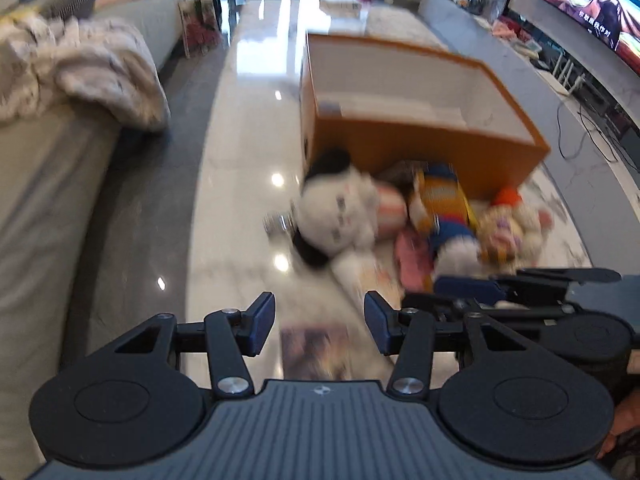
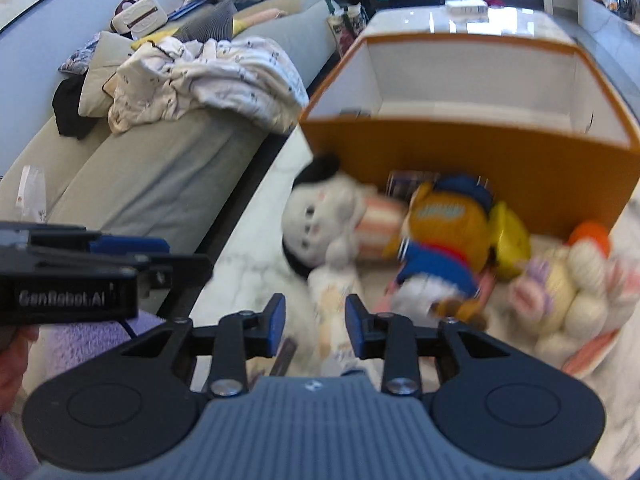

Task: Organize objects
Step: 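Move the left gripper to the picture card deck box and grasp it, then lift the card deck box with the left gripper while the right gripper grasps the white Vaseline tube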

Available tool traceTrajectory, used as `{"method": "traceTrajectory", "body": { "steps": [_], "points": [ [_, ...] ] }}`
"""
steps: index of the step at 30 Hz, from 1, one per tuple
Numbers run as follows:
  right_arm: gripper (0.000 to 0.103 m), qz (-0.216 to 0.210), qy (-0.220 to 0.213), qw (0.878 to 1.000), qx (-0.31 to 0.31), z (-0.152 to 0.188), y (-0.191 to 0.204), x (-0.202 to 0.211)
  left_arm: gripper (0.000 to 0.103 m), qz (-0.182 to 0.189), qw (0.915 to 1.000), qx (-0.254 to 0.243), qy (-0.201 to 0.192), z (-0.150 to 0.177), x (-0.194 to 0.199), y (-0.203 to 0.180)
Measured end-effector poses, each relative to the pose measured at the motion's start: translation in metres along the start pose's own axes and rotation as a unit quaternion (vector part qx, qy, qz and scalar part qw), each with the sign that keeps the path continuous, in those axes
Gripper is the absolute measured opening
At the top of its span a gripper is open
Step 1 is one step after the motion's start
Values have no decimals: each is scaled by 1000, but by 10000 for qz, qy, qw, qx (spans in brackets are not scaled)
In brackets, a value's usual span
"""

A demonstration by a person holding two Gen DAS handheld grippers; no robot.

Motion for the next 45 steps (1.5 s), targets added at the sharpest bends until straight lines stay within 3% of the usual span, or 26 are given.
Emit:
{"method": "traceTrajectory", "body": {
  "steps": [11,14,22,35,45],
  "points": [
    [36,122,247,9991,-338,42,-11,-2,58,-385,9973,-23,623,56,-46,7],
    [36,122,304,9987,-380,48,-14,-3,67,-583,9966,-213,533,61,-50,5],
    [37,-22,396,9987,-330,53,-9,-11,71,-762,9935,-193,825,75,-69,12],
    [38,97,556,9977,-377,56,-18,-25,66,-291,9987,-88,413,61,-56,5],
    [38,147,443,9988,-116,43,-13,-30,66,-96,9997,-36,-222,23,-26,5]
  ]
}}
Point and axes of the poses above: each gripper's, at about its wrist camera, not at the fingertips, and x roughly against the way its jaws point, y to its left, z to its underside, the point moved 9 cm from there along -x, roughly the way its jaws point, and after that the axes turned 13 degrees about x, right-handed, at the moved point
